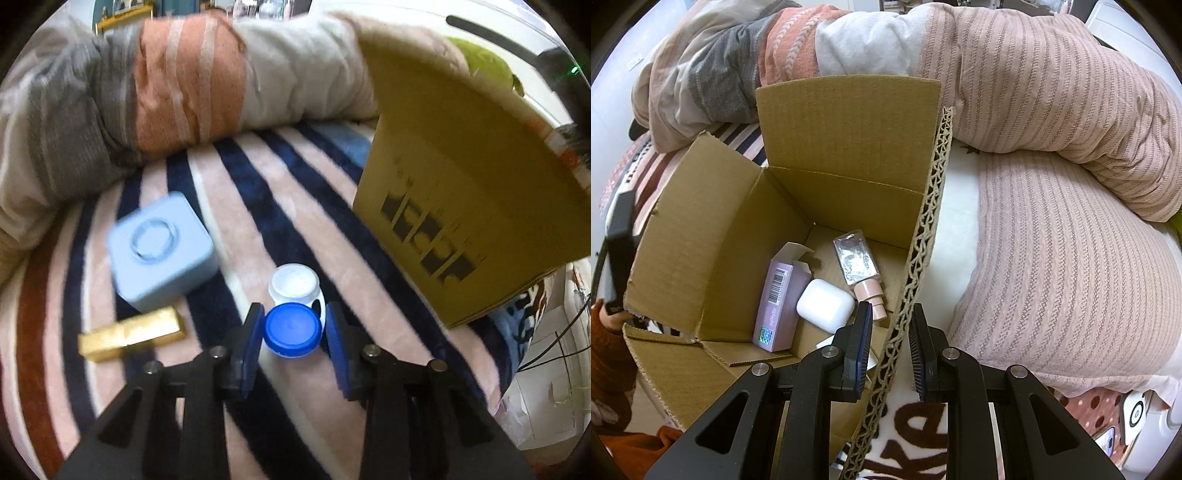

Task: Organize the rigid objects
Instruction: 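Grasp the blue-and-white lens case with the left tool, then lower the lens case into the cardboard box and release it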

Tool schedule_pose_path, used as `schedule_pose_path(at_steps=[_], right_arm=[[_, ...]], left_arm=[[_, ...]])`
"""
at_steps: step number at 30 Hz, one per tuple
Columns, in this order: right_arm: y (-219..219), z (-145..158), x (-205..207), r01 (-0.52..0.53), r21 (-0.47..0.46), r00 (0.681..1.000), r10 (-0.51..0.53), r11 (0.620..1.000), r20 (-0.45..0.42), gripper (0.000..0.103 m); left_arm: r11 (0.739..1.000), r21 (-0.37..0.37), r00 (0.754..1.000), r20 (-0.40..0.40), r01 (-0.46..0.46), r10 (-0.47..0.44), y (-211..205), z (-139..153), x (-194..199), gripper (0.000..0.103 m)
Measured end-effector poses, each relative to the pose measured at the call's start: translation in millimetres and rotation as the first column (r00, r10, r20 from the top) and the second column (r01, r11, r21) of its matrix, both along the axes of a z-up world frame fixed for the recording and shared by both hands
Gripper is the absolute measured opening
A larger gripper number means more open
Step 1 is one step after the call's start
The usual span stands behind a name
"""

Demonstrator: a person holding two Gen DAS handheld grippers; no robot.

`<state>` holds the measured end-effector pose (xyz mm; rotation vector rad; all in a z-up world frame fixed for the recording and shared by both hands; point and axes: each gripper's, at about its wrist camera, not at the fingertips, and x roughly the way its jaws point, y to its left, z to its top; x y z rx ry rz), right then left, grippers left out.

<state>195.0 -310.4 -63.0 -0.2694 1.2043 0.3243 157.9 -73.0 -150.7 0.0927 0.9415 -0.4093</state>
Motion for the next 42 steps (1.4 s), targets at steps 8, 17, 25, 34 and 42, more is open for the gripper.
schedule_pose_path(at_steps=[8,17,25,34,42], right_arm=[[0,0,0,0.0,0.0,1.0,0.0,1.0,0.0,0.015],[0,0,0,-0.001,0.0,1.0,0.001,1.0,0.001,0.016],[1,0,-1,-0.001,0.0,1.0,0.001,1.0,0.0,0.016],[5,0,0,-0.007,0.0,1.0,0.007,1.0,-0.002,0.017],[5,0,0,-0.007,0.0,1.0,0.007,1.0,-0.002,0.017]], left_arm=[[0.999,-0.018,0.981,0.189,0.032,-0.028,-7,96,-17,0.031],[0.978,-0.068,0.949,0.263,0.199,-0.175,-60,167,-29,0.031],[0.961,-0.037,0.939,0.226,0.274,-0.259,-116,159,-15,0.031],[0.954,-0.047,0.944,0.169,0.295,-0.284,-144,140,-4,0.038],[0.959,-0.003,0.936,0.221,0.283,-0.275,-138,147,-16,0.099]])
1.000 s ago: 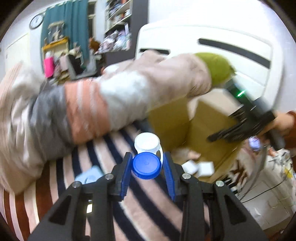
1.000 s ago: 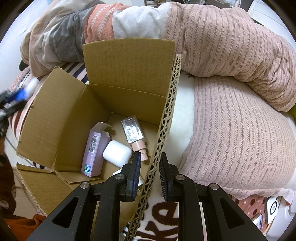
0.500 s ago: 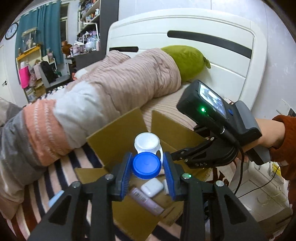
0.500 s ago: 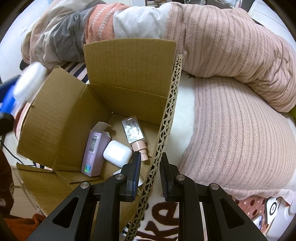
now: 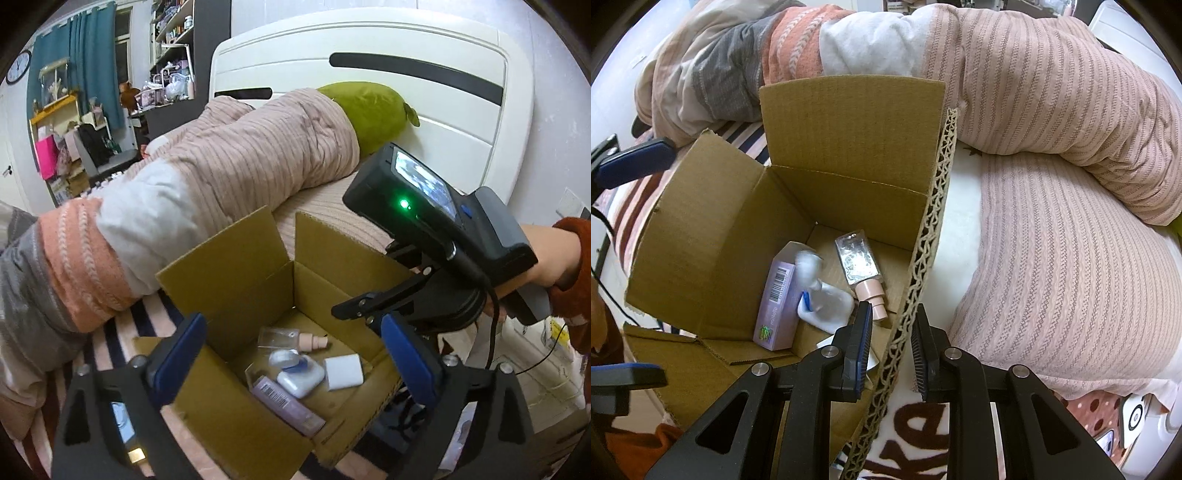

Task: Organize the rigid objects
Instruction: 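Lower the lens case into the cardboard box and release it, then grasp the gold bar with the left tool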

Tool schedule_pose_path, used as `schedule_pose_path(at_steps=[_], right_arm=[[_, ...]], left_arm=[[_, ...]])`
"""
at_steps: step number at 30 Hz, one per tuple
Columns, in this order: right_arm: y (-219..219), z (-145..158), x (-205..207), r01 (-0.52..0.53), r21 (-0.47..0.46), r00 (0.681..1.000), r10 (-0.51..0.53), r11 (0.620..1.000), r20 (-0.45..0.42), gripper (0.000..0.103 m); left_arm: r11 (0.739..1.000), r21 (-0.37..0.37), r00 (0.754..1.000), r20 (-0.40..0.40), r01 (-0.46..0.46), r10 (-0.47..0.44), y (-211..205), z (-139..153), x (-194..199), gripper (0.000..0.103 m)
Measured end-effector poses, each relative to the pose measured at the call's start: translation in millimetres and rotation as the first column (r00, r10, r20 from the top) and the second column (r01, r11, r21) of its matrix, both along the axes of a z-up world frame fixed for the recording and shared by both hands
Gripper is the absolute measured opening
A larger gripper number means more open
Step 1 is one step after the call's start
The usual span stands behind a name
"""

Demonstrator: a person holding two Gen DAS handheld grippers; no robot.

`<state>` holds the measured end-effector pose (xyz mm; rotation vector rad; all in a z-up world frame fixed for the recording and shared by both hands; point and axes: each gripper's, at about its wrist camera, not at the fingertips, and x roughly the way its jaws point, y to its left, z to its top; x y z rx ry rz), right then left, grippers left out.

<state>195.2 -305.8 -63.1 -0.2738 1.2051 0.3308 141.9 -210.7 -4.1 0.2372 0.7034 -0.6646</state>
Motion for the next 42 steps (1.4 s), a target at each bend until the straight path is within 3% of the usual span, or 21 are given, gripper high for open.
schedule_pose_path(at_steps=[9,16,24,29,36,42], right_arm=[[2,-1,-1,0.008,-0.008,1.0,-0.008,1.0,-0.001,0.017],[7,-3,0,0.012,-0.025,1.0,-0.012,1.0,-0.003,0.017],[7,-4,-1,0.017,-0.029,1.0,-0.017,0.999,-0.003,0.017],[6,-5,-1,0.016,-0.028,1.0,-0.016,0.999,-0.002,0.017],[5,-5,-2,0.016,-0.025,1.0,-0.016,1.0,-0.002,0.017],[5,-5,-2,0.016,-0.025,1.0,-0.016,1.0,-0.002,0.017]], left_arm=[[0.999,0.017,0.997,0.064,-0.041,0.04,35,14,-25,0.102],[0.988,0.024,0.986,0.076,-0.152,0.15,95,9,-34,0.102],[0.939,0.047,0.939,-0.038,-0.339,0.341,187,-45,-18,0.102],[0.897,0.087,0.891,-0.114,-0.432,0.44,229,-93,-4,0.102],[0.855,0.081,0.821,-0.244,-0.513,0.516,262,-144,17,0.102],[0.863,0.074,0.827,-0.255,-0.5,0.501,262,-158,40,0.102]])
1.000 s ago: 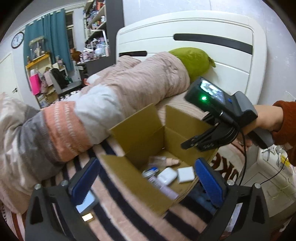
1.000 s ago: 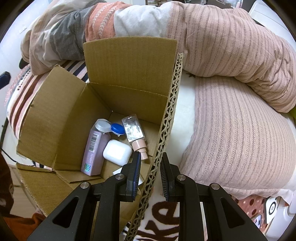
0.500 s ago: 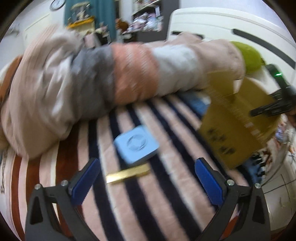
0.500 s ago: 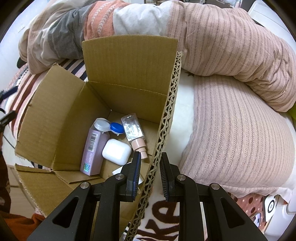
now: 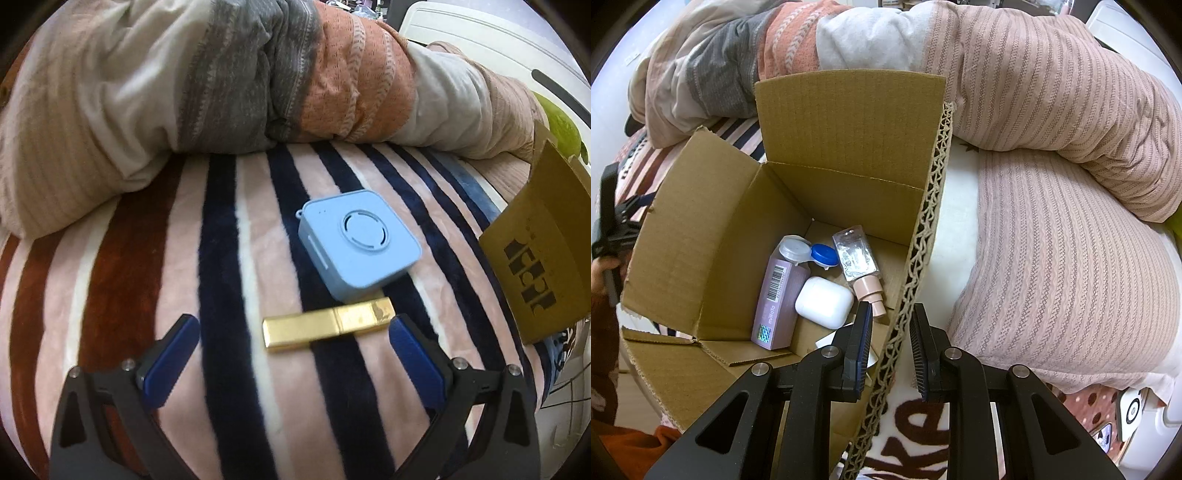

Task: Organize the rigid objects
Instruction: 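Grasp the gold bar with the left tool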

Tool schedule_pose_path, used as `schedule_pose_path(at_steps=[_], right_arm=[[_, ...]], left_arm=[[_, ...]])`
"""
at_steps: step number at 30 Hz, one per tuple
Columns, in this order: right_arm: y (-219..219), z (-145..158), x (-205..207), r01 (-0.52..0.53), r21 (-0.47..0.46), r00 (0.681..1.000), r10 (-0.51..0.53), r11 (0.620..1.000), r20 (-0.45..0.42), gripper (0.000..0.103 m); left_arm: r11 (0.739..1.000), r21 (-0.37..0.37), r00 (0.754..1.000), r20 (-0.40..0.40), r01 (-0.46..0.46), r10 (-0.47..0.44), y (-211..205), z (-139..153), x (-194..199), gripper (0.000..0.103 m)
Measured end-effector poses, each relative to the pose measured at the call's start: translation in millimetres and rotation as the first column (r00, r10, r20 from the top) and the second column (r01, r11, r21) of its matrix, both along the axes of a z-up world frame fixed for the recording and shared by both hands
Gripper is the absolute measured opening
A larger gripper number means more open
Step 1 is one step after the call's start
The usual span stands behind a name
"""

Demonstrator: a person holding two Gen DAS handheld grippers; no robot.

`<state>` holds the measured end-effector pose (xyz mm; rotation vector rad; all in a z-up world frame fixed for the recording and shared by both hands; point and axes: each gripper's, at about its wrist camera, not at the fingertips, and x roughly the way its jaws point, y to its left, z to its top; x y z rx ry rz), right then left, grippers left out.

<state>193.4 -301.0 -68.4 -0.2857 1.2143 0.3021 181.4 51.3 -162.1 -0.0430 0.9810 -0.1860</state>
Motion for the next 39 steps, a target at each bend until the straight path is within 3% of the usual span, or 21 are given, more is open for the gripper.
schedule_pose_path(at_steps=[4,10,15,21,25,28,30,36,39], right_arm=[[0,0,0,0.001,0.001,1.0,-0.001,1.0,-0.001,0.017],[1,1,-1,-0.001,0.001,1.0,0.001,1.0,0.001,0.017],[1,1,-1,0.0,0.001,1.0,0.0,1.0,0.001,0.017],[1,1,-1,0.0,0.001,1.0,0.0,1.0,0.0,0.018],[0,1,-1,0.0,0.001,1.0,0.0,1.0,0.001,0.018],[0,1,0,0.0,0.001,1.0,0.0,1.0,0.001,0.018],[1,1,0,-0.001,0.001,1.0,0.001,1.0,0.002,0.018],[1,2,-1,-0.001,0.002,1.0,0.001,1.0,0.0,0.018],[1,2,-1,-0.002,0.002,1.0,0.002,1.0,0.003,0.018]], left_arm=[[0.999,0.007,0.999,0.019,0.038,-0.038,-10,-1,11,0.102],[0.991,-0.009,0.991,-0.018,0.131,-0.131,-22,-10,16,0.102],[0.975,-0.014,0.974,-0.06,0.22,-0.221,-30,-14,-6,0.101],[0.94,-0.093,0.941,-0.059,0.328,-0.334,-41,-5,-40,0.096],[0.955,-0.011,0.954,-0.043,0.297,-0.297,-48,-3,-37,0.096],[0.971,-0.006,0.97,-0.04,0.239,-0.239,-44,-6,-22,0.066],[0.976,0.015,0.975,-0.063,0.217,-0.215,-43,-14,-11,0.037],[0.975,0.047,0.976,-0.04,0.218,-0.216,-46,-14,-11,0.015],[0.975,0.052,0.976,-0.01,0.217,-0.217,-49,-5,-20,0.015]])
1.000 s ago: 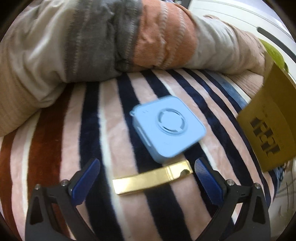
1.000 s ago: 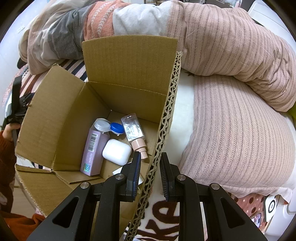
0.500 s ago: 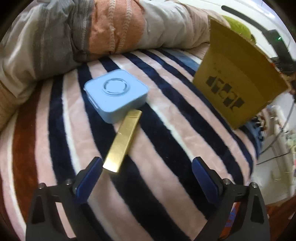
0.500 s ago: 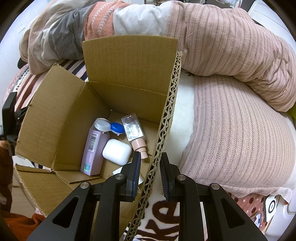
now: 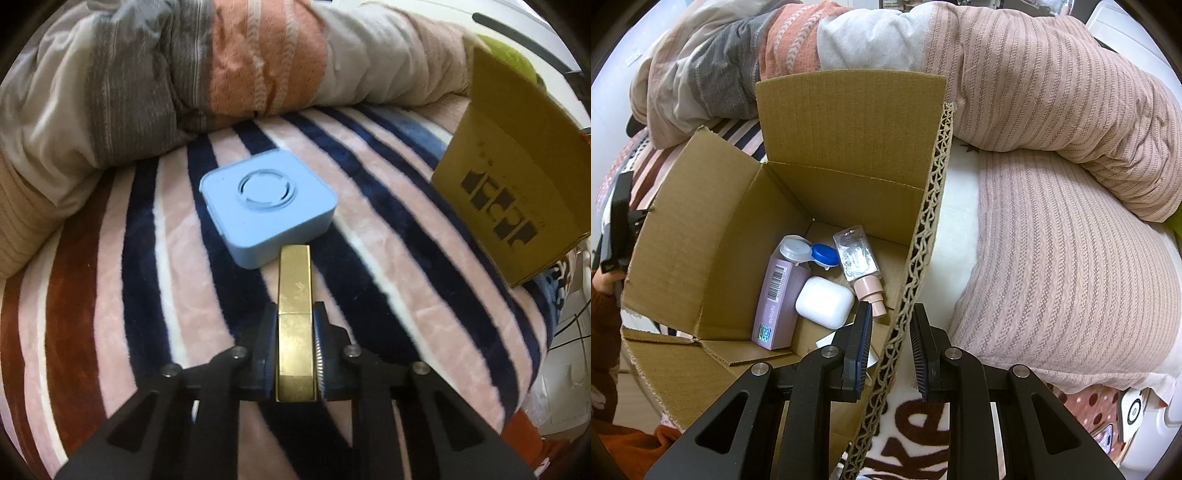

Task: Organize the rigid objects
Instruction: 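Grasp the gold bar with the left tool, then lower the gold bar into the cardboard box and release it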

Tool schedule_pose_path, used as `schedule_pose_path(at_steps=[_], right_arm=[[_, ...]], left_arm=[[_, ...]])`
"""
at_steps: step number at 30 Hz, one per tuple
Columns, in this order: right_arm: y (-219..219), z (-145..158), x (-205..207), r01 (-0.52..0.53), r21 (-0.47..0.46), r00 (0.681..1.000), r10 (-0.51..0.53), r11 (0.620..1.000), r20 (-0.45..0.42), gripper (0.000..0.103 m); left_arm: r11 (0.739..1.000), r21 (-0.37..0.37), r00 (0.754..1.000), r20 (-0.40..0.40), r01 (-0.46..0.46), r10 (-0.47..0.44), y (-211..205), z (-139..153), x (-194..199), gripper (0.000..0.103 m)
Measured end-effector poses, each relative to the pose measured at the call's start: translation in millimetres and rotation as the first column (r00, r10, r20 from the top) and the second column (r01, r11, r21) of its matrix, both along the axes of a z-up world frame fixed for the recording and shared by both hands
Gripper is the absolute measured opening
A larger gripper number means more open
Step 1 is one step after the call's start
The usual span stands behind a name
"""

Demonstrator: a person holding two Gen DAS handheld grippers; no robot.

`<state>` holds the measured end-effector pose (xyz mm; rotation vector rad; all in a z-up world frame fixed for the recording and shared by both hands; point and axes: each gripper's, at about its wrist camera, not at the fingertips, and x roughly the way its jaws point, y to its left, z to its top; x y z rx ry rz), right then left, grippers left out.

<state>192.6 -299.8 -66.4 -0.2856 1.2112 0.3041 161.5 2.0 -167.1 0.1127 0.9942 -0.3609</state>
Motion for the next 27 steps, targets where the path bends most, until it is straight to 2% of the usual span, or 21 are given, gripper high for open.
schedule_pose_path(at_steps=[3,9,12,15,21,27], right_arm=[[-1,0,0,0.0,0.003,1.0,0.0,1.0,0.0,0.018],[-2,0,1,-0.002,0.005,1.0,0.002,1.0,0.0,0.018],[-2,0,2,-0.001,0.009,1.0,0.001,1.0,0.001,0.018],[-3,1,3,-0.003,0.009,1.0,0.003,1.0,0.002,0.018],[-4,2,2,-0.009,0.009,1.0,0.009,1.0,0.008,0.018],[-4,2,2,-0.018,0.009,1.0,0.017,1.0,0.006,0.019]], left_arm=[[1.0,-0.027,0.999,0.04,0.013,-0.012,-6,21,-7,0.015],[0.996,-0.038,0.987,0.14,0.08,-0.074,-35,83,-21,0.015],[0.993,-0.02,0.977,0.18,0.119,-0.113,-60,112,-21,0.015],[0.985,-0.033,0.967,0.201,0.168,-0.158,-87,136,-18,0.015],[0.965,-0.05,0.946,0.214,0.258,-0.242,-148,157,-7,0.015],[0.948,-0.071,0.941,0.167,0.31,-0.295,-199,152,7,0.015]])
